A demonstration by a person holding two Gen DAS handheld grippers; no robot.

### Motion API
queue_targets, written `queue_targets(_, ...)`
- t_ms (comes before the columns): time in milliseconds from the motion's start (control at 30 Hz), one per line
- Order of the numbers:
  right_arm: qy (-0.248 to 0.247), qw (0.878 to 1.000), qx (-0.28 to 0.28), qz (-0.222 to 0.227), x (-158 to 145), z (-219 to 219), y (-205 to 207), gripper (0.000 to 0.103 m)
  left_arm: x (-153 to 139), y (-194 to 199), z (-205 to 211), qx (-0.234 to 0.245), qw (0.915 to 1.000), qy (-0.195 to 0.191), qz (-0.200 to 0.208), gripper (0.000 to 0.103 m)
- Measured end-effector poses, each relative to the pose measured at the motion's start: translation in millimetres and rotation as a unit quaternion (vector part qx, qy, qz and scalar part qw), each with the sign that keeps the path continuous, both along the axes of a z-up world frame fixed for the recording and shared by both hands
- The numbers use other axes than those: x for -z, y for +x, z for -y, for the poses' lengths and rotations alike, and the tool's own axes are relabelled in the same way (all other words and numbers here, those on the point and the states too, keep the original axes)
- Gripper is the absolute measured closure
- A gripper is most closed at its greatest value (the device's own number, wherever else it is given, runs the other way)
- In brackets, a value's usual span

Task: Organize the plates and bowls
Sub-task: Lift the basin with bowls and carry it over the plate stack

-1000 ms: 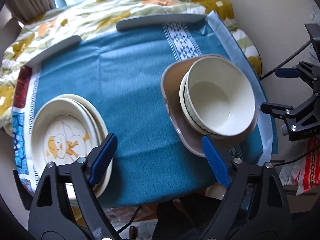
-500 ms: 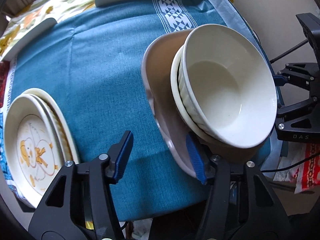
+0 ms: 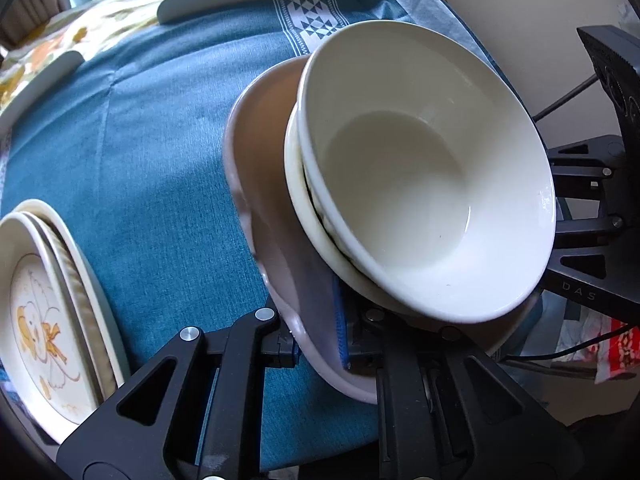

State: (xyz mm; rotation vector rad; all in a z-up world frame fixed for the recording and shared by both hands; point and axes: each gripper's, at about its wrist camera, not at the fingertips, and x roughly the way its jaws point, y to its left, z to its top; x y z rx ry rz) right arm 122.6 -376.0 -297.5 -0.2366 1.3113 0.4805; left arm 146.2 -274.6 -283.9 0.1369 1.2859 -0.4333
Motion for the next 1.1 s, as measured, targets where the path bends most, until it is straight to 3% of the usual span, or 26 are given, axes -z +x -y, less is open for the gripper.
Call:
queue_targets(233,0.001,1.000,-0.004,0.021,-8,-5,4,0.090,-10,-1,-5,-0.004,0.9998,-0.002,0.019,0.092)
queue_targets(567,-0.003,0.999,-0.025,0.047,-69,-30,5,0.090,-76,-14,-51,-0.041,0.9977,-0.023,0.048,0.092)
queue_targets(867,0.008,0.998,-0.024,0.056,-117,-98,-3,0.090,-127,-21,-137,-0.049,0.9965,-0.025,0.063,0.093)
queue_targets(1100,0.029,0.999,0.017,0.032,-105,-165,-9,0.090,-116,-12,-211,-0.041,0.9978,-0.014,0.051,0.094)
